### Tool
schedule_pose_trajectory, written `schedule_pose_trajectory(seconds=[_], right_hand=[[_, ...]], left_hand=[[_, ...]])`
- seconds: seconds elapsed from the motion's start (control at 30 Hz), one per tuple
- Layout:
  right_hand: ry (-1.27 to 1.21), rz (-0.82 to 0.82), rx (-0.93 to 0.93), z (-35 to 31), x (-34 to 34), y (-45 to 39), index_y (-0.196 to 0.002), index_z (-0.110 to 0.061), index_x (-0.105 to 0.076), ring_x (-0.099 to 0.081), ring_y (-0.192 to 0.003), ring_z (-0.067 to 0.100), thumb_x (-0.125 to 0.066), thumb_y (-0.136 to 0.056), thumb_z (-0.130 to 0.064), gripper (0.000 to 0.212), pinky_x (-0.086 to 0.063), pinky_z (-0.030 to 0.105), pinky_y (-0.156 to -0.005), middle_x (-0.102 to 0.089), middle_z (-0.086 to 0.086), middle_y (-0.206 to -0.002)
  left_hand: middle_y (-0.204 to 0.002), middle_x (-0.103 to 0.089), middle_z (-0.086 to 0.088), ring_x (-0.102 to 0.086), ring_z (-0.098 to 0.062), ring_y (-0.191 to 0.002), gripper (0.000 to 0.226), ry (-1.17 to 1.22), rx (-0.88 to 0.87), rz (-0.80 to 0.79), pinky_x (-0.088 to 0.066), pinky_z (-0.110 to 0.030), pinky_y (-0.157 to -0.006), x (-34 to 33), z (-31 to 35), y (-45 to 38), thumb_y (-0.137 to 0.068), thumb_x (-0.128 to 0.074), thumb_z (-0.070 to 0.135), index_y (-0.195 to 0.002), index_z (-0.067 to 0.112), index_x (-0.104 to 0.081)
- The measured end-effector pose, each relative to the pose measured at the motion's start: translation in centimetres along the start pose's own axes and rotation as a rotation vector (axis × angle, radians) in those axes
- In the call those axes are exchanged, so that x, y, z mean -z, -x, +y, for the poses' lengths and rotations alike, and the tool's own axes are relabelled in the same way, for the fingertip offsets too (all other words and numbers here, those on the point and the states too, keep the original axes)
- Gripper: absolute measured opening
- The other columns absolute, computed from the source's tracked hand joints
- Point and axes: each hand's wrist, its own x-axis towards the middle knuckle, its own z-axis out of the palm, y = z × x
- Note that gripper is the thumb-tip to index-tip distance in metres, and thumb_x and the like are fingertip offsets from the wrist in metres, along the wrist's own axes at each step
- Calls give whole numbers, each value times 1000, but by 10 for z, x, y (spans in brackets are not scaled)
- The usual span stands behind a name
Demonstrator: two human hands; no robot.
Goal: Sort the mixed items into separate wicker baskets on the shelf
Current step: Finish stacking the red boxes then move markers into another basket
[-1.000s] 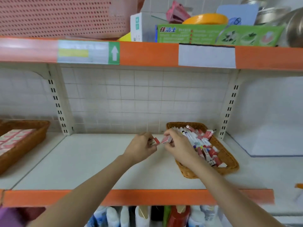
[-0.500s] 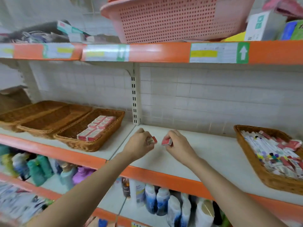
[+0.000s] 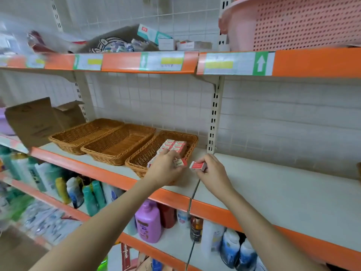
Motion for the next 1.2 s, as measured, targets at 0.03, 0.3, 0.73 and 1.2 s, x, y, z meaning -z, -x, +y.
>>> schedule_pose_trajectory(seconds=[0.03, 0.3, 0.73, 1.2], right_hand=[[-13, 3, 8, -2, -5, -6, -96, -10, -57, -49, -80, 13, -63, -87, -8, 11, -34, 13, -64, -50, -3, -96], [-51, -38, -3, 2, -47, -58, -106, -14, -55, -48, -101, 11, -66, -88, -14, 21, -36, 8, -70, -48, -4, -110], [54, -163, -93, -4, -89, -95, -104, -23, -57, -55, -87, 6, -58, -94, -32, 14, -37, 12, -58, -54, -8, -99], [409, -205, -202, -24, -102, -100, -126, -17, -58, -52, -93, 10, -55, -95, -29, 33, -45, 21, -82, -52, -2, -122]], left_hand=[[-98, -49, 0, -55, -22, -93, 32, 3, 12, 12, -44, -31, -80, 3, -7, -3, -85, -67, 27, -112, 11, -61], [-92, -50, 6, -49, -9, -80, 26, -33, 34, -21, -39, -20, -69, 17, -57, -33, -85, -68, 23, -108, 14, -62], [-104, -57, 6, -53, -9, -93, 27, -63, -117, -268, -46, -22, -82, 14, -124, -82, -82, -72, 29, -105, 18, -63], [-116, -59, 4, -52, -12, -107, 32, -17, -312, -394, -46, -30, -92, 5, -156, -102, -85, -67, 39, -112, 23, -64]])
